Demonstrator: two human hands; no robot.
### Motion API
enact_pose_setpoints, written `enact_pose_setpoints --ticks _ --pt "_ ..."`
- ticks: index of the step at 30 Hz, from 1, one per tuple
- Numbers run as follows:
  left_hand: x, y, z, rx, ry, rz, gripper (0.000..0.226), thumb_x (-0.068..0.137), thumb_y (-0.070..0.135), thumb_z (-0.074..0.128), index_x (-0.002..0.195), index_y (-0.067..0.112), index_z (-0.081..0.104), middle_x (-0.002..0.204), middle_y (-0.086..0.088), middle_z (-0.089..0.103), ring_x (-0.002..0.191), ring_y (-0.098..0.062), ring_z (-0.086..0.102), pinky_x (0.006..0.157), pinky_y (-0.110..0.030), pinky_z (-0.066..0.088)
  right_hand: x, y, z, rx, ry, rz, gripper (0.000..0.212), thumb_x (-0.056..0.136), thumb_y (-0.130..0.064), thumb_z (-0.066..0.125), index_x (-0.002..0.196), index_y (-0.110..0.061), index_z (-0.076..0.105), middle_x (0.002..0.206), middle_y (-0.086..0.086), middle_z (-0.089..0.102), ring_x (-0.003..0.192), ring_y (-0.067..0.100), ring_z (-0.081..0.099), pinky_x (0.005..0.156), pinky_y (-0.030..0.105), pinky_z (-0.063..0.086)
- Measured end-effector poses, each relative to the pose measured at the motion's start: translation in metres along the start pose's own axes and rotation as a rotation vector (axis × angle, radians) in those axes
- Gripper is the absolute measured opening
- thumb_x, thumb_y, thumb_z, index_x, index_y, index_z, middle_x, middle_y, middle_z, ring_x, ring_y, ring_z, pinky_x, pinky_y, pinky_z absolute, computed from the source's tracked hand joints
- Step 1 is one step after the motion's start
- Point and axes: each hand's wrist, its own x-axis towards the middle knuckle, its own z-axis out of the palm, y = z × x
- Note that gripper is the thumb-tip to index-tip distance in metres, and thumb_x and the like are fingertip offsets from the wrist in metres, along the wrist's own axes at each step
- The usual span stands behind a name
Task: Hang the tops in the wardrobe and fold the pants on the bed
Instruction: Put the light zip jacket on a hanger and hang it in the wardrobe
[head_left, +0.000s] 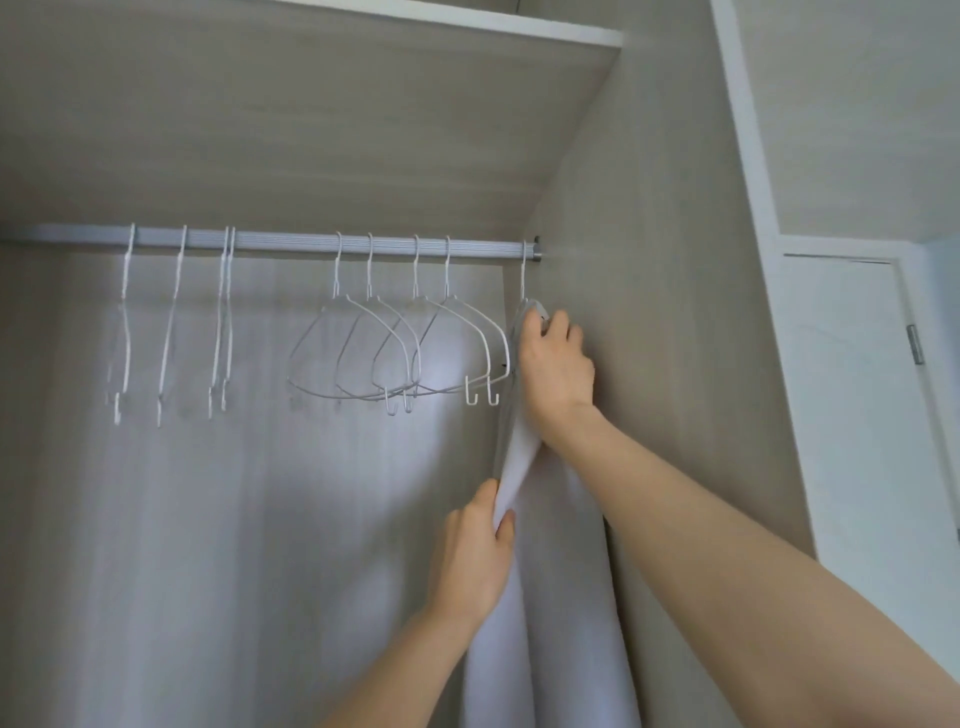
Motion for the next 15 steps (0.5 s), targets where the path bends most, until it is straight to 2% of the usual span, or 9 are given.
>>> enact_pose_setpoints --ticks 2,3,5,8,10,13,15 --pt "-0.009 -0.001 0.003 -0.017 -0.010 0.004 0.010 0.094 0.019 0.052 0.104 0.017 0.051 0.077 -0.012 0.061 0.074 -0.038 0.055 0.064 -0.042 0.047 -0.015 -0.002 0.000 -0.018 -0.007 -0.032 0.037 0.075 0.003 0.030 0.093 -0.003 0.062 0.089 0.017 0.059 0.070 0.033 0.059 0.039 0.028 0.037" --pt "-0.016 -0.001 0.003 -0.027 -0.018 -0.001 0.008 0.094 0.018 0.052 0.102 0.017 0.049 0.075 -0.011 0.059 0.072 -0.038 0.054 0.065 -0.044 0.047 -0.022 -0.003 0.002 -0.028 -0.016 -0.054 0.038 0.074 0.000 0.030 0.090 -0.003 0.064 0.092 0.018 0.062 0.068 0.032 0.059 0.037 0.028 0.040" --pt "-0.028 -0.002 0.002 -0.037 -0.035 -0.017 0.008 0.094 0.019 0.053 0.098 0.018 0.045 0.073 -0.010 0.054 0.072 -0.037 0.053 0.064 -0.044 0.046 -0.037 -0.003 0.002 -0.042 -0.061 -0.057 0.044 0.076 -0.003 0.029 0.102 -0.002 0.065 0.106 0.021 0.064 0.073 0.032 0.061 0.041 0.032 0.046" --pt "-0.047 -0.005 -0.005 -0.020 -0.060 -0.052 0.014 0.094 0.021 0.054 0.107 0.017 0.049 0.078 -0.012 0.059 0.076 -0.037 0.057 0.066 -0.044 0.048 -0.064 -0.006 -0.012 0.005 -0.106 -0.018 0.048 0.080 -0.003 0.030 0.120 0.000 0.056 0.122 0.024 0.058 0.088 0.037 0.061 0.054 0.038 0.054" --pt "-0.063 -0.007 -0.012 -0.017 -0.074 -0.083 0.025 0.093 0.021 0.054 0.118 0.020 0.051 0.085 -0.012 0.065 0.081 -0.035 0.061 0.070 -0.043 0.049 -0.088 -0.008 -0.022 0.053 -0.103 -0.034 0.049 0.082 0.001 0.035 0.130 0.001 0.047 0.134 0.024 0.050 0.103 0.040 0.056 0.070 0.044 0.054" --pt "-0.098 -0.008 -0.029 -0.028 -0.097 -0.132 0.035 0.093 0.017 0.056 0.127 0.023 0.052 0.091 0.001 0.070 0.085 -0.024 0.065 0.077 -0.037 0.050 -0.132 -0.011 -0.045 0.127 -0.143 -0.066 0.058 0.081 0.004 0.051 0.138 0.000 0.039 0.142 0.020 0.041 0.121 0.040 0.046 0.090 0.047 0.049" --pt "-0.121 -0.012 -0.040 -0.044 -0.117 -0.162 0.037 0.092 0.016 0.057 0.128 0.025 0.053 0.089 0.010 0.069 0.078 -0.016 0.067 0.079 -0.035 0.051 -0.162 -0.012 -0.061 0.170 -0.158 -0.130 0.058 0.082 -0.003 0.055 0.138 0.002 0.039 0.139 0.019 0.045 0.125 0.038 0.045 0.097 0.046 0.047"
